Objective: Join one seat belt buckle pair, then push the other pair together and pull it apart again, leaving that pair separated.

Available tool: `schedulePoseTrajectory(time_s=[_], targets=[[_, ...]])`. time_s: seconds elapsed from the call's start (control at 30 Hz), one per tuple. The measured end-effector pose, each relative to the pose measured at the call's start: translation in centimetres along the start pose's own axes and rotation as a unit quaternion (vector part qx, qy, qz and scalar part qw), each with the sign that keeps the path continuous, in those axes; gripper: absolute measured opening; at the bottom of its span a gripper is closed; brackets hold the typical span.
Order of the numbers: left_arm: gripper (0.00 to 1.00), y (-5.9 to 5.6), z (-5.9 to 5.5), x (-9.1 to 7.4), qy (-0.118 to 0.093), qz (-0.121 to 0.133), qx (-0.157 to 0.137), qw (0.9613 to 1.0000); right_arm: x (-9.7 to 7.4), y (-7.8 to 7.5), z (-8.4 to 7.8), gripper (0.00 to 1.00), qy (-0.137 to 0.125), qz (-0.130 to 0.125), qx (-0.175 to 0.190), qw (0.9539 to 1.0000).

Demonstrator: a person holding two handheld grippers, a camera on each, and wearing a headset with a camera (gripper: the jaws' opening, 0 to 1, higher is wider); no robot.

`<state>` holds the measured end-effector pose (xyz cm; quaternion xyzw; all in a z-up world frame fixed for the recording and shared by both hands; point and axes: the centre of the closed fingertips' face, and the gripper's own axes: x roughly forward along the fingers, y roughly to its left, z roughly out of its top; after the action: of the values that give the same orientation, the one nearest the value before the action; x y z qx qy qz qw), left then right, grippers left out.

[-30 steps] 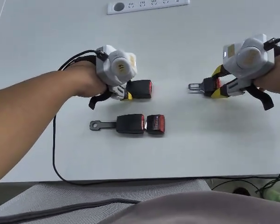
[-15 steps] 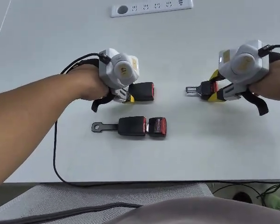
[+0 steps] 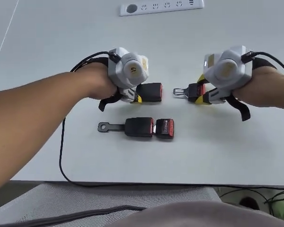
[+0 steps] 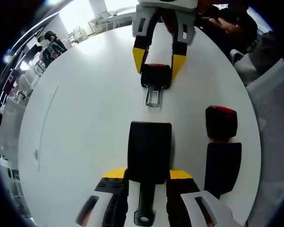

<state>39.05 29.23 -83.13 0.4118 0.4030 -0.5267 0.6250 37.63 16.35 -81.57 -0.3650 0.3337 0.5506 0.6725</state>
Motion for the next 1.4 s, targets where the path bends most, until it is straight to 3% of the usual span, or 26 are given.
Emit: schedulePoseTrajectory(time_s=[0.37, 1.4], targets=[[0.31, -0.1, 0.1, 0.0, 0.004, 0.000, 0.002, 1.0000, 1.3, 0.1, 2.1, 0.31, -0.005, 0.002, -0.001, 1.0000], [0.29, 0.1, 0.1, 0.3, 0.013, -0.008, 0.013, 0.9998, 2.2, 0.2, 4.1, 0.28, -0.013, 0.013, -0.021, 0.9996]])
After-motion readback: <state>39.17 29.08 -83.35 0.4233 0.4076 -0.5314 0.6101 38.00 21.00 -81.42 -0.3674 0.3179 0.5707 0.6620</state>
